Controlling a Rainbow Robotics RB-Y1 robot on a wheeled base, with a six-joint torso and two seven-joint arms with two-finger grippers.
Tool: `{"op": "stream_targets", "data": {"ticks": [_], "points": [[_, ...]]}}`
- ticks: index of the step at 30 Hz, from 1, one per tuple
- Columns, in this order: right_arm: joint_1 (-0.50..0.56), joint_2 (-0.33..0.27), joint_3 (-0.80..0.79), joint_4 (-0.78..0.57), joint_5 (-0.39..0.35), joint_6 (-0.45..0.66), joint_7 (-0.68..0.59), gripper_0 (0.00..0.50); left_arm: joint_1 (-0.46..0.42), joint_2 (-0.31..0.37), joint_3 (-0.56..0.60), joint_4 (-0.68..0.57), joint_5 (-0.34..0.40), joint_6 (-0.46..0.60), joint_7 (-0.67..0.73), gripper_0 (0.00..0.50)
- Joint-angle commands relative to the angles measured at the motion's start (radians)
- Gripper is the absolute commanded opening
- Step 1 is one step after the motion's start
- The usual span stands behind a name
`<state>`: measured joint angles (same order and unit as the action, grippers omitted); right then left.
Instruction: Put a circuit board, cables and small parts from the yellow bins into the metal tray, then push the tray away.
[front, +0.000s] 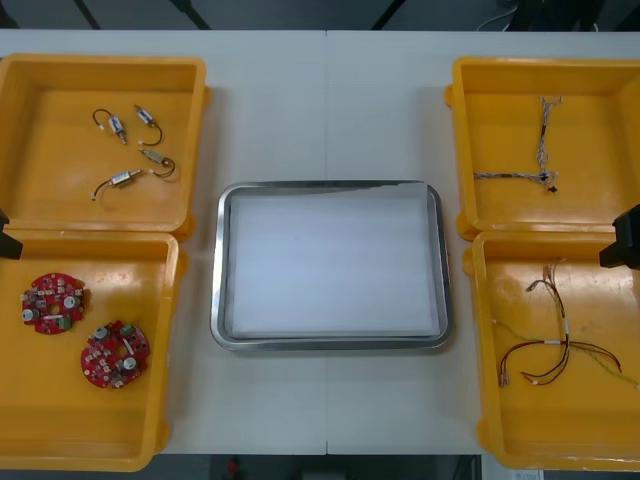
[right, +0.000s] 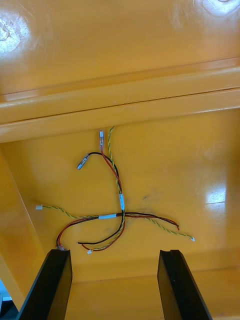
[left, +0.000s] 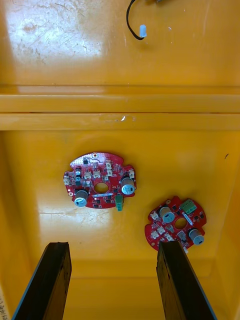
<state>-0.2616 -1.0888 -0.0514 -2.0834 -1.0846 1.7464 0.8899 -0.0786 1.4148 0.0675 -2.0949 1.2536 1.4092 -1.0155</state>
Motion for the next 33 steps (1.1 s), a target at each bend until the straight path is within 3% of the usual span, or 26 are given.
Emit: {"op": "stream_targets", "data": {"ticks": [1, 33], "points": [[0.008, -0.040, -0.030, -0.023, 0.008, -0.007, -0.029, 0.500, 0.014, 0.038, -0.003, -0.014, 0.001, -0.003, 0.043, 0.500], [0.008, -0.040, -0.030, -0.023, 0.008, -0.007, -0.029, 0.500, 0.014, 0.038, -0.003, -0.014, 0.001, -0.003, 0.043, 0.500]]}}
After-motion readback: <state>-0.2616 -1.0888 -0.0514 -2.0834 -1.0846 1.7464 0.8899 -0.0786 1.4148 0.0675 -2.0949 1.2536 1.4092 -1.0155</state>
